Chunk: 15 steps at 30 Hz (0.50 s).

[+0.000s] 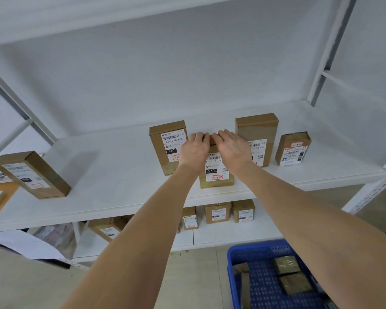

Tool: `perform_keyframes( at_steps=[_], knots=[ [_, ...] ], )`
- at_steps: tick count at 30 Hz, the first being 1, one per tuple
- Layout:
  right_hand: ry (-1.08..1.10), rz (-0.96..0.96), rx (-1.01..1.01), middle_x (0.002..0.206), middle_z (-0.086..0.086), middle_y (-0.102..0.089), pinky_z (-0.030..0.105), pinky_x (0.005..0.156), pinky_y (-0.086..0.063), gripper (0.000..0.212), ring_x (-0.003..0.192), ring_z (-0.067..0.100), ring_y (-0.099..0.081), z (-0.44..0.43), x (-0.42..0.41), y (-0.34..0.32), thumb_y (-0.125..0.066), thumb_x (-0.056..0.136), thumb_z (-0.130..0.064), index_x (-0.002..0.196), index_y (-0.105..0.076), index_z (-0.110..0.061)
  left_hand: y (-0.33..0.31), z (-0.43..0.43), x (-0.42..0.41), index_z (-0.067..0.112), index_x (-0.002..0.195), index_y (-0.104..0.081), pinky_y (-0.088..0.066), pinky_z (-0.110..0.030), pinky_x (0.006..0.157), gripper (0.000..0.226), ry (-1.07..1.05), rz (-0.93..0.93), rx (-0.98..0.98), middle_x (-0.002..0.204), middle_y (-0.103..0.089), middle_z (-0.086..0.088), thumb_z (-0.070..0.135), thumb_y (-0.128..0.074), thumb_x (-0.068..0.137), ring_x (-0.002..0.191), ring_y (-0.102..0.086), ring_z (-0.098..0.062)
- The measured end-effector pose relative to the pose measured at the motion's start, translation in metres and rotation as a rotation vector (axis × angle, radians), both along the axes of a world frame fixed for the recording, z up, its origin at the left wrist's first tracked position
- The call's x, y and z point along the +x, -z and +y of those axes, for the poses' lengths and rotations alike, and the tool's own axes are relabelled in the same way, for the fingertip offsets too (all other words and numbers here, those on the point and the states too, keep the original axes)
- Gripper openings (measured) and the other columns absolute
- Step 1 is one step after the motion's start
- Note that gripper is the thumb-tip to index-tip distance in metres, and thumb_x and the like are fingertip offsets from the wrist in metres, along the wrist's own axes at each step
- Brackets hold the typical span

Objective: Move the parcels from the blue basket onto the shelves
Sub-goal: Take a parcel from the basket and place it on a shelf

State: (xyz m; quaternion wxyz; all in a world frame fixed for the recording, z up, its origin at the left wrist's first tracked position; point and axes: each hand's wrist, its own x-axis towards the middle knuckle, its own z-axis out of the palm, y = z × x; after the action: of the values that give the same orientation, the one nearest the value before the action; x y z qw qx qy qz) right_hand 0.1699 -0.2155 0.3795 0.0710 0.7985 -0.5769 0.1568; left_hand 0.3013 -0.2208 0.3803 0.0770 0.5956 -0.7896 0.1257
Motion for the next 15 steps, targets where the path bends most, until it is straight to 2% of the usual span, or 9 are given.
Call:
perform_keyframes(
  at_steps=[3, 7, 11, 15],
  knots=[
    [0.012, 0.000, 0.001, 0.139, 0.009, -0.047, 0.032, 0.110, -0.029, 0.049, 0.133, 0.026, -0.038, -0.006, 0.001, -0.001, -0.046, 0.092, 0.002, 0.140, -0.040, -0.007, 0.001, -0.007, 0.000, 0.008, 0.140, -0.039, -0.049, -0.033, 0.082, 0.065, -0.004, 0.021, -0.001, 0.134, -0.048, -0.008, 0.008, -0.069, 0.082, 0.126, -0.044, -0.025],
    [0.026, -0.009, -0.013, 0.137, 0.007, -0.049, 0.030, 0.106, -0.030, 0.049, 0.131, 0.025, -0.040, -0.016, 0.003, -0.001, -0.047, 0.092, 0.002, 0.140, -0.040, -0.008, 0.003, -0.018, 0.002, 0.004, 0.123, -0.058, -0.054, -0.035, 0.065, 0.062, -0.010, 0.038, -0.015, 0.113, -0.062, -0.011, 0.002, -0.080, 0.065, 0.107, -0.059, -0.029],
    [0.028, -0.026, -0.024, 0.135, 0.008, -0.050, 0.030, 0.102, -0.032, 0.046, 0.129, 0.025, -0.042, -0.026, 0.004, -0.003, -0.046, 0.092, 0.002, 0.138, -0.042, -0.006, 0.003, -0.032, 0.001, 0.006, 0.134, -0.045, -0.049, -0.037, 0.082, 0.063, -0.007, 0.035, 0.027, 0.128, -0.052, -0.011, 0.003, -0.072, 0.077, 0.121, -0.048, -0.028],
    [0.027, -0.028, -0.011, 0.128, 0.012, -0.054, 0.034, 0.098, -0.037, 0.046, 0.122, 0.029, -0.048, -0.037, 0.005, -0.002, -0.050, 0.088, 0.006, 0.133, -0.048, -0.003, 0.001, -0.041, 0.001, 0.008, 0.134, -0.044, -0.049, -0.034, 0.079, 0.061, -0.021, 0.004, 0.008, 0.128, -0.051, -0.009, 0.006, -0.071, 0.079, 0.120, -0.048, -0.026]
  ],
)
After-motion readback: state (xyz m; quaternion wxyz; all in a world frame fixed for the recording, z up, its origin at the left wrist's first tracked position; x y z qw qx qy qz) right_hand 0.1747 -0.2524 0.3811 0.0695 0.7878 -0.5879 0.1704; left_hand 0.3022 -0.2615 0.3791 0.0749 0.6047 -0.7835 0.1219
